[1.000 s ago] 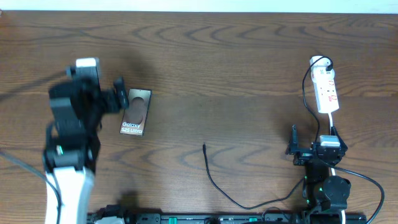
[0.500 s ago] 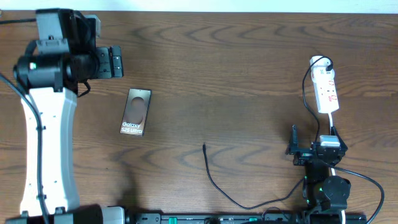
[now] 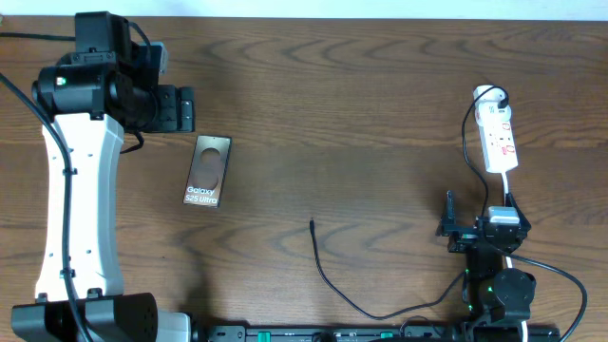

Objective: Plug charger to phone and switch on socket
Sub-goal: 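Raise the left arm and move the left gripper over the phone box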

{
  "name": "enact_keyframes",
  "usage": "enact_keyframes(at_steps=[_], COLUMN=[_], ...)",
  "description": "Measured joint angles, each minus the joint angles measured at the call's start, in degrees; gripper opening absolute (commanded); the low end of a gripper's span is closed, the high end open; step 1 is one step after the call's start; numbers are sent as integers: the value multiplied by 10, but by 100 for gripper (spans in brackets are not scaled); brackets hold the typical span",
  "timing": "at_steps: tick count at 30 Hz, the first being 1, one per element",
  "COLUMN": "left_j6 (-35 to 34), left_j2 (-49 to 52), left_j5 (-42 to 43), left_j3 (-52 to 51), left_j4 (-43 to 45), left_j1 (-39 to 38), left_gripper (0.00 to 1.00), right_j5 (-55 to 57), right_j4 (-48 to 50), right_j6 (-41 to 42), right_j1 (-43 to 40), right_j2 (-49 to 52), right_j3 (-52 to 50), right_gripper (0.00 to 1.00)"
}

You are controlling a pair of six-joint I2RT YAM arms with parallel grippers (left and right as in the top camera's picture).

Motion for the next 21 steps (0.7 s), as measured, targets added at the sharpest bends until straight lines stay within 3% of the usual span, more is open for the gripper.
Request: enact_keyframes(at_steps=[1,2,3,4,5,21], left_j6=[0,0,1,2,2,13], left_j2=[0,0,0,0,0,5], left_j5=[0,0,0,0,0,31], left_j3=[0,0,0,0,0,-30], left_j4=[0,0,0,0,0,3], left_j1=[0,0,0,0,0,-14], left_gripper=[15,31,56,91,98,98], right_j5=[0,0,0,0,0,0], right_j4=[0,0,0,0,0,0], right_j6=[0,0,0,0,0,0], right_j1=[0,0,0,0,0,0], right_j2=[0,0,0,0,0,0], right_j3=[0,0,0,0,0,0], right_gripper=[99,99,99,99,99,99])
